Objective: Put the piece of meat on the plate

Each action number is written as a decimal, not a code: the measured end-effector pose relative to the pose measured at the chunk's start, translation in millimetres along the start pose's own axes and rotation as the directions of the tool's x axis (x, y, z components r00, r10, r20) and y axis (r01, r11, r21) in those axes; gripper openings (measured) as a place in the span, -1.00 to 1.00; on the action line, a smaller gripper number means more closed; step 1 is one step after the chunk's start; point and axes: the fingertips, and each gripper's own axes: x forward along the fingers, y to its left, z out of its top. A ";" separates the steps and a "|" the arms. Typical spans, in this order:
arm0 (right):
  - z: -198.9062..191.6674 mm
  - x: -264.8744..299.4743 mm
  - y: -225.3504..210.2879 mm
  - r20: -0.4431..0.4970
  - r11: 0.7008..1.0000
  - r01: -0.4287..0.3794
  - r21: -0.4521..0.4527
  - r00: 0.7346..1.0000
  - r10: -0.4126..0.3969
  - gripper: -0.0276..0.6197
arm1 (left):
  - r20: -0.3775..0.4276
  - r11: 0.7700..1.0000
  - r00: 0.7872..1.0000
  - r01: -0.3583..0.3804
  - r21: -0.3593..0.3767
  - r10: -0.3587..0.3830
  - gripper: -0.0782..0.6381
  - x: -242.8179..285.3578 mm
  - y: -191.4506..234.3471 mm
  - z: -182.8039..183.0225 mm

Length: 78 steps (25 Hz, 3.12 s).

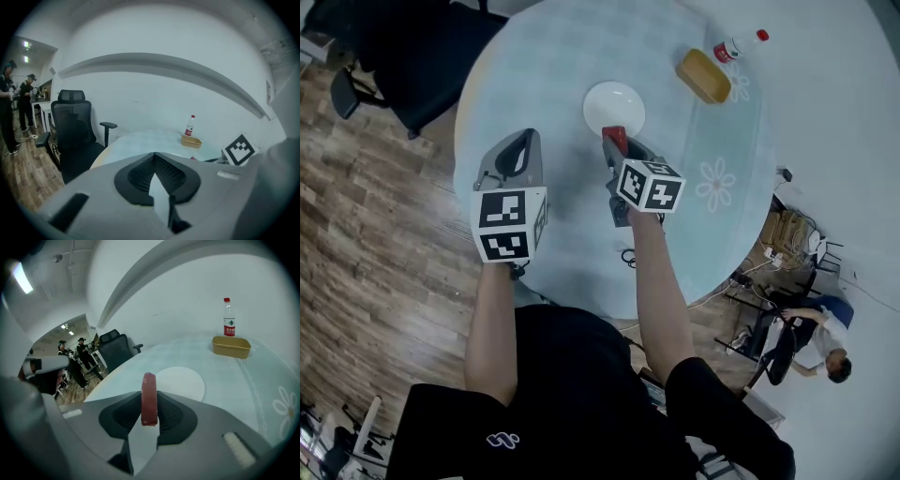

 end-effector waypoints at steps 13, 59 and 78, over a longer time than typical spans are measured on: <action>24.6 85.4 -26.8 -0.136 1.000 -0.021 0.010 0.990 0.022 -0.61 | -0.031 0.999 1.000 -0.001 0.049 0.003 -0.78 21.8 21.7 -7.9; 79.2 -284.8 34.0 0.509 0.904 0.248 -0.348 0.860 -0.040 -0.90 | 0.302 0.948 0.936 0.084 0.309 -0.181 -0.78 -110.5 -187.1 86.7; 66.8 -334.8 26.7 0.552 0.902 0.233 -0.363 0.834 0.007 -0.90 | 0.345 0.938 0.929 0.003 0.345 -0.130 -0.78 -140.9 -225.8 77.7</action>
